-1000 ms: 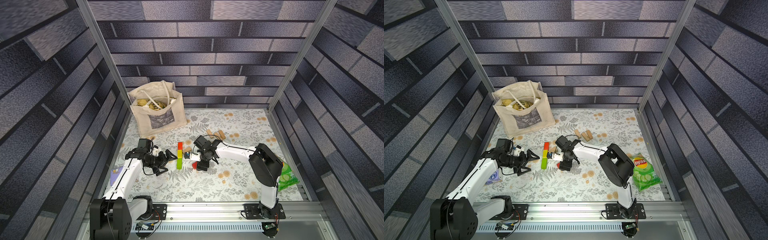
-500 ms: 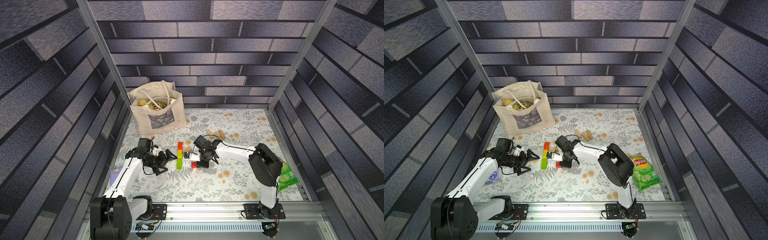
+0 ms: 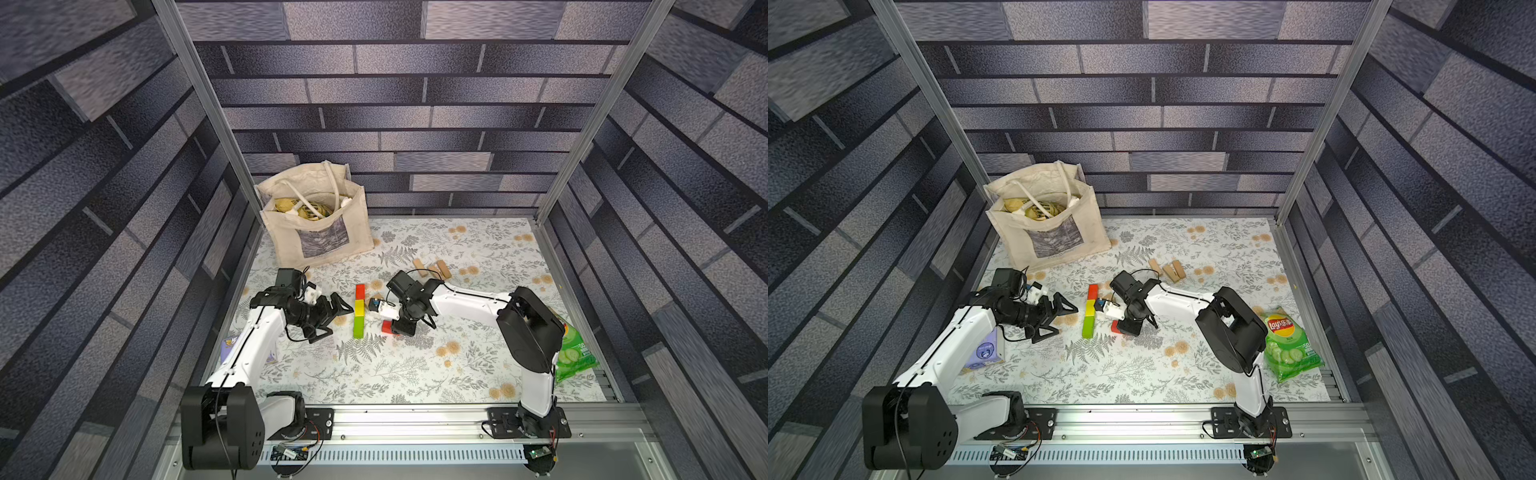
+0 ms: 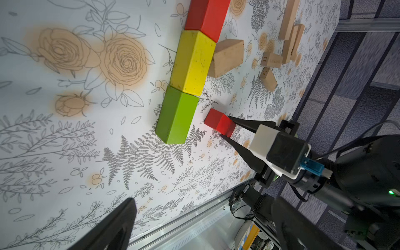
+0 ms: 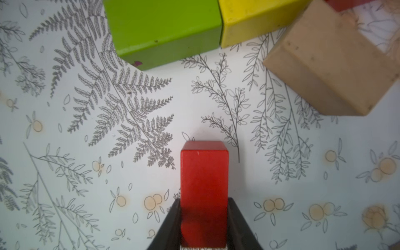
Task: Assemble the letter k with building blocks
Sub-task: Pick up the building block from the center of the board, then assemble the building block at the center of the board.
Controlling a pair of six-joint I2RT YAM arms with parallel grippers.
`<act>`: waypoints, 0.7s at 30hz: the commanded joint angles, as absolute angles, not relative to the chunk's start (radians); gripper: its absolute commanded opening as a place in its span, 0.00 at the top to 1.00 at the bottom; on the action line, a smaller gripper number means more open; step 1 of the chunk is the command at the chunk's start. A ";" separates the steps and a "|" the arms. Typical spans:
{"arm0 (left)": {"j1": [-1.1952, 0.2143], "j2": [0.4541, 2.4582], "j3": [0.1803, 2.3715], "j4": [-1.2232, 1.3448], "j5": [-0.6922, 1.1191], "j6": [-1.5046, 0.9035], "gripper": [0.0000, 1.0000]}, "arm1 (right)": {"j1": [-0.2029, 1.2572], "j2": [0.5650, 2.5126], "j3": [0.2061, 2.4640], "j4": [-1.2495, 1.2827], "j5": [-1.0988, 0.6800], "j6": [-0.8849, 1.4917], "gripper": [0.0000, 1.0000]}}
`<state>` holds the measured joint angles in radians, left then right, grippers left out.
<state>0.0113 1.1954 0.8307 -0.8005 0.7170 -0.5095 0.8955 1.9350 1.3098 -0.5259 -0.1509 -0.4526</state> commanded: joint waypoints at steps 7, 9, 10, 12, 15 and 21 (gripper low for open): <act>0.018 1.254 0.867 -0.722 0.667 -0.418 0.00 | 0.937 1.894 1.323 -0.545 -0.071 -0.180 0.68; 0.018 1.286 0.885 -0.708 0.666 -0.407 0.00 | 0.947 1.901 1.335 -0.539 -0.063 -0.158 0.69; 0.018 1.306 0.899 -0.706 0.661 -0.399 0.00 | 0.953 1.905 1.341 -0.536 -0.060 -0.152 0.70; 0.018 1.336 0.922 -0.708 0.651 -0.375 0.00 | 0.956 1.915 1.354 -0.533 -0.061 -0.142 0.70; 0.020 1.380 0.954 -0.714 0.638 -0.334 0.00 | 0.960 1.927 1.364 -0.525 -0.056 -0.136 0.70; 0.021 1.449 0.985 -0.710 0.686 -0.288 0.00 | 0.959 1.961 1.395 -0.534 -0.049 -0.140 0.71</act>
<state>0.0151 1.4296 0.9527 -0.7105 0.6682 -0.3462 0.9535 1.9347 1.3609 -0.5259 -0.0639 -0.1558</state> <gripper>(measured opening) 0.997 0.333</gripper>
